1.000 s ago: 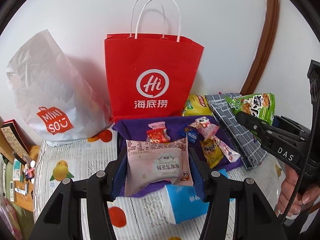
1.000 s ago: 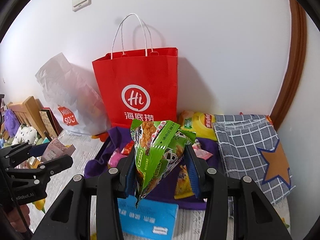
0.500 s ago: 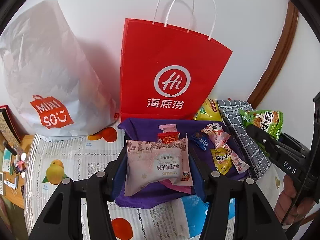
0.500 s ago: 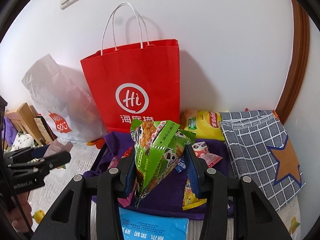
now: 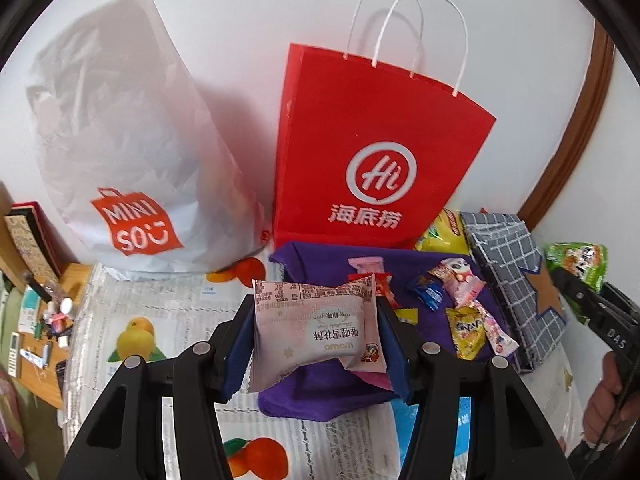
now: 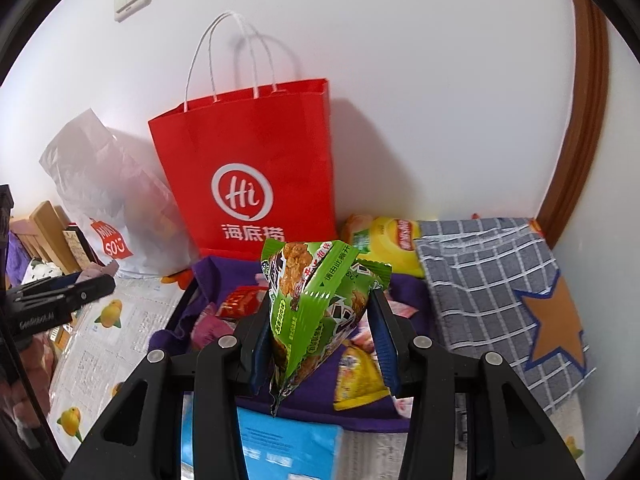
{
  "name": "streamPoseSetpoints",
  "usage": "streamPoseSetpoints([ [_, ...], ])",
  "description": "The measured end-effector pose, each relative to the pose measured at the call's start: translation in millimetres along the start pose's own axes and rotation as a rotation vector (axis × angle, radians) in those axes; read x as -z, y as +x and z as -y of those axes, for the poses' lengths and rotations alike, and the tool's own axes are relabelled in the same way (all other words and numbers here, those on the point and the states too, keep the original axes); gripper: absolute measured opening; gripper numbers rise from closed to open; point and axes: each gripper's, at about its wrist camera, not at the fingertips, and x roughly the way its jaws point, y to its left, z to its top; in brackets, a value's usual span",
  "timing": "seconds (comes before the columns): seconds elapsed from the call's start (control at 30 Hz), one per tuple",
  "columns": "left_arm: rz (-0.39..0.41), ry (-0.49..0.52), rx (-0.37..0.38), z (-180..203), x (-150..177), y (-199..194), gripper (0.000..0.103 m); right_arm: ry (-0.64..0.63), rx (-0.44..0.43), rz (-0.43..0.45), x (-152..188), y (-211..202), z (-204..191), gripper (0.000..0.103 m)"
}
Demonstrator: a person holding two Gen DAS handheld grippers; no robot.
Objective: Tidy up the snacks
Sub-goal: 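Lower both packets onto the purple towel and open both grippers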
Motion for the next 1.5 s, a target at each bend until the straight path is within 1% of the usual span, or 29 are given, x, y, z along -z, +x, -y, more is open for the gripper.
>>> streamPoseSetpoints([
  [0.07,0.02,0.014,-0.018,5,-2,-7,0.054,0.003,0.0,0.005,0,-3,8,0.044],
  [0.2,0.021,0.016,-0.019,18,-7,-12,0.054,0.013,-0.025,0.007,-6,-2,19,0.044],
  [0.43,-0.013,0.037,-0.015,49,-20,10,0.054,-0.025,-0.046,0.004,-19,16,27,0.044],
  [0.57,-0.044,0.048,0.005,60,-21,34,0.054,-0.032,-0.058,-0.038,-16,39,35,0.044],
  [0.67,-0.085,0.045,0.032,66,-19,58,0.054,-0.024,-0.09,-0.077,-13,61,41,0.044],
  [0.8,-0.138,0.057,0.071,77,-12,87,0.054,-0.05,-0.075,-0.12,-8,87,43,0.044],
  [0.9,-0.177,0.096,0.071,86,-7,103,0.054,-0.054,-0.073,-0.166,-1,105,46,0.044],
  [1.0,-0.202,0.105,0.081,92,-2,111,0.054,-0.059,-0.076,-0.192,5,117,48,0.044],
  [1.17,-0.216,0.118,0.083,94,0,116,0.054,-0.047,-0.095,-0.232,12,130,47,0.044],
  [1.37,-0.231,0.106,0.081,92,-1,122,0.054,-0.058,-0.11,-0.267,18,141,41,0.044],
  [1.5,-0.249,0.103,0.07,93,1,130,0.054,-0.073,-0.102,-0.3,24,151,36,0.044],
])
